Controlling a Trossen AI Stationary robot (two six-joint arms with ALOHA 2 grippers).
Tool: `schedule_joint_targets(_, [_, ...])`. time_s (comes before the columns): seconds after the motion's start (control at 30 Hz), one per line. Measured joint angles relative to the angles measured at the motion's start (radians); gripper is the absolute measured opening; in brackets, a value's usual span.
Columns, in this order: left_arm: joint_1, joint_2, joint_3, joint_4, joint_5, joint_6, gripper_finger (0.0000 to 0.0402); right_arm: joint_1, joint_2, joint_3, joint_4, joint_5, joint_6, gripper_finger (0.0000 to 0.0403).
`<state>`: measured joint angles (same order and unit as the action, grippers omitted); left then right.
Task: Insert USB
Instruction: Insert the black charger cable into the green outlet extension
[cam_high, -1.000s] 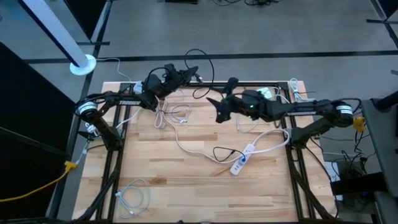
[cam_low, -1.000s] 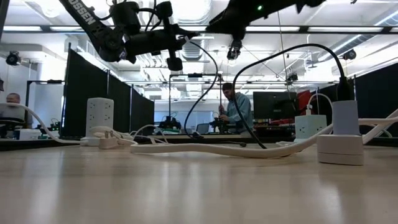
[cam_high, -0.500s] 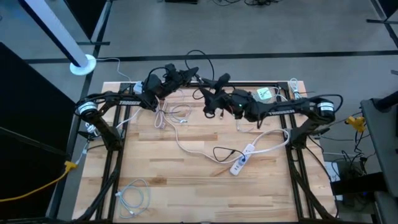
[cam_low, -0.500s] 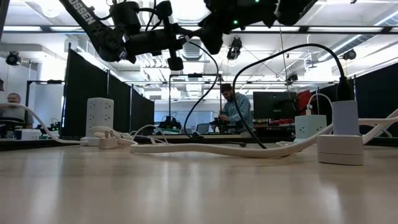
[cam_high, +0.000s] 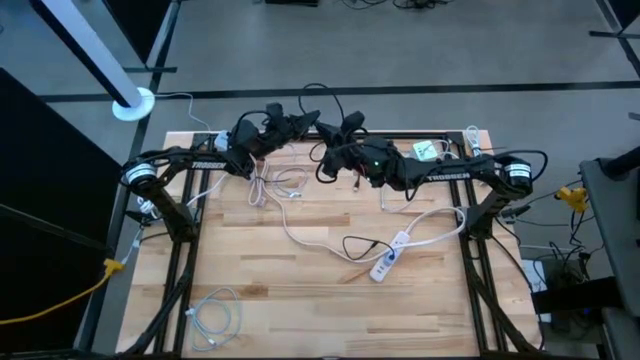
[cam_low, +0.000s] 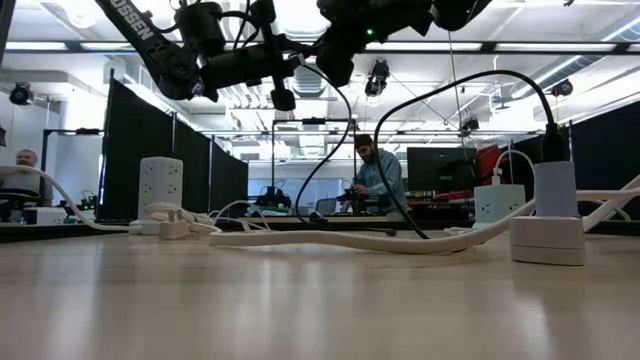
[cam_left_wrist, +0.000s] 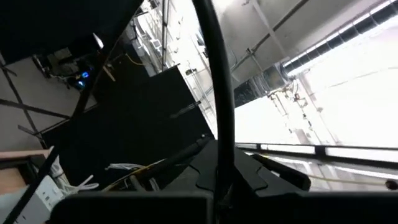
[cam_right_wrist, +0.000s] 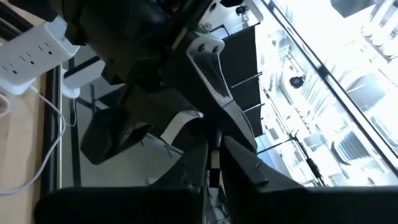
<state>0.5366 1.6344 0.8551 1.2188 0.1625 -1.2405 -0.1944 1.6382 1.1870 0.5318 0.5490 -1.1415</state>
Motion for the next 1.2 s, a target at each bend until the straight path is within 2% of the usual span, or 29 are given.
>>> schedule_joint_targets(0.17, [0.001,0.0,0.0,0.007,0.029,0.109,0.0004,0.0,-0.004,0.0,-0.005,0.0,0.041,0.0018])
schedule_joint_targets(0.3, [0.001,0.0,0.0,0.03,0.039,0.195,0.0028,0.0,-0.01,0.0,-0.008,-0.002,0.114,0.0018])
schedule_joint_targets(0.53, [0.002,-0.021,0.0,0.039,0.103,0.459,0.0108,-0.006,-0.058,0.0,-0.067,-0.029,0.464,0.0018])
schedule_joint_targets(0.63, [0.002,-0.042,0.0,0.041,0.169,0.619,0.0145,-0.025,-0.095,-0.001,-0.112,-0.12,0.648,0.0018])
schedule_joint_targets(0.77, [0.002,-0.07,0.0,0.048,0.286,0.809,0.0185,-0.085,-0.158,-0.018,-0.135,-0.367,0.916,0.0018])
schedule_joint_targets(0.9, [-0.002,-0.083,-0.007,0.045,0.342,0.905,0.0208,-0.129,-0.192,-0.043,-0.134,-0.51,1.05,0.0018])
schedule_joint_targets(1.03, [-0.006,-0.092,-0.014,0.053,0.348,0.947,0.0209,-0.154,-0.203,-0.09,-0.034,-0.619,1.16,0.0018])
schedule_joint_targets(1.2, [-0.013,-0.093,-0.015,0.057,0.336,0.955,0.0183,-0.169,-0.203,-0.171,0.132,-0.647,1.25,0.0018])
